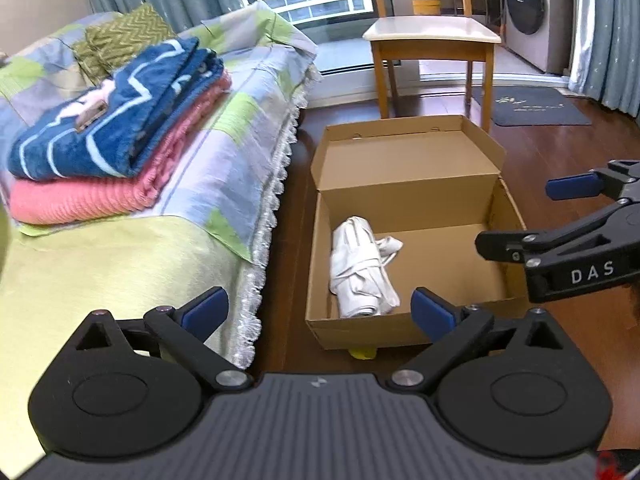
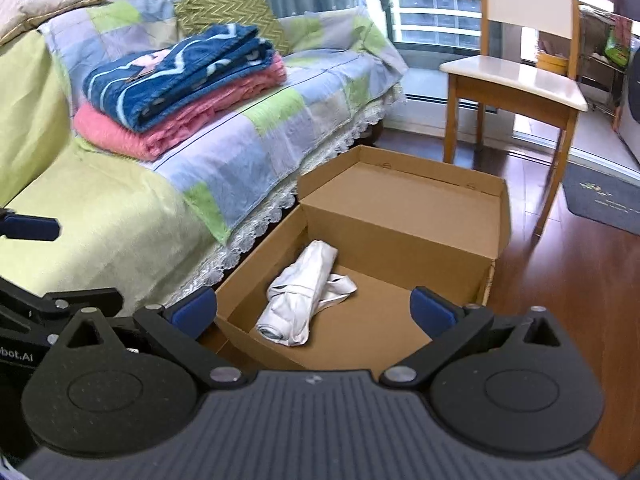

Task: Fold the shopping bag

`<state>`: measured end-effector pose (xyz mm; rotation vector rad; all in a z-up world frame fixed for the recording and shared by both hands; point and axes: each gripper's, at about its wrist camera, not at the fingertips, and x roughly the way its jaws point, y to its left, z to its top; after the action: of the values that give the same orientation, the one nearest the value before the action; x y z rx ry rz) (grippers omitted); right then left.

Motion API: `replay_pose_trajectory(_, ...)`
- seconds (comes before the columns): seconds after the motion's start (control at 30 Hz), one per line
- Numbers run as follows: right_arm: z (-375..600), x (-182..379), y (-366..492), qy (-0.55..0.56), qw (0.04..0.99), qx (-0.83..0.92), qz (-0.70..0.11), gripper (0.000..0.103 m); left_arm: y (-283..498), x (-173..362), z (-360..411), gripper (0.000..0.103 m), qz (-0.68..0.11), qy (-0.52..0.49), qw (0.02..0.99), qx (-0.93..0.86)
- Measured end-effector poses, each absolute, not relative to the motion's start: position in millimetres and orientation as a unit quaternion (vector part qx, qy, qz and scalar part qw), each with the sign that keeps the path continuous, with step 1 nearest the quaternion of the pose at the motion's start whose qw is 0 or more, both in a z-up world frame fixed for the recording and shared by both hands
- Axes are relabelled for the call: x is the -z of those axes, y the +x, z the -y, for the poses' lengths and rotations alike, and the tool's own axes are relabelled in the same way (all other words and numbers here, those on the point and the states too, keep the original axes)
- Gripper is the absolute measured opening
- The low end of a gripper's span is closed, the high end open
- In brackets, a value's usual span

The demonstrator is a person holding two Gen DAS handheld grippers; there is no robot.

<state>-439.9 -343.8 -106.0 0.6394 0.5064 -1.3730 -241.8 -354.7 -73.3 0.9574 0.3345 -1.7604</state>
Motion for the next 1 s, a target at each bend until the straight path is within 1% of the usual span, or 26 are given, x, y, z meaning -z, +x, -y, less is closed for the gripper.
replay_pose_trajectory(0.1, 341.5, 104.0, -440.1, 0.278, 0.690, 0.627, -0.232, 0.102, -244.7, 71.0, 349.4, 0.099, -0.135, 0.397, 0.535, 0.733)
replay_pose_trajectory(0.27, 335.5, 104.0, -429.0, 0.231, 0.659, 0.662, -0.271, 0.102, -234.5, 71.1, 345.9, 0.099, -0.164, 0.375, 0.546, 0.731)
replay_pose_trajectory(0.37, 328.8, 107.6, -421.6, 0.212, 0.645, 0.679, -0.280, 0.102, -229.6, 75.6, 347.2, 0.099, -0.179, 0.378, 0.538, 0.732)
replay_pose_trajectory(0.43, 328.5, 110.1, -419.2, 0.221, 0.645, 0.673, -0.286, 0.102, -229.9, 79.0, 347.9, 0.099, -0.186, 0.382, 0.532, 0.733)
replay_pose_trajectory(0.6, 334.0, 119.4, -424.7, 0.306, 0.638, 0.645, -0.287, 0.102, -231.6, 92.7, 352.9, 0.099, -0.201, 0.394, 0.538, 0.718)
replay_pose_trajectory(0.8, 334.6, 135.2, -428.4, 0.358, 0.614, 0.638, -0.298, 0.102, -232.9, 112.9, 362.7, 0.099, -0.220, 0.421, 0.531, 0.701)
replay_pose_trajectory(1.0, 336.5, 154.2, -427.7, 0.388, 0.593, 0.633, -0.310, 0.102, -233.9, 119.1, 371.3, 0.099, -0.222, 0.421, 0.536, 0.698)
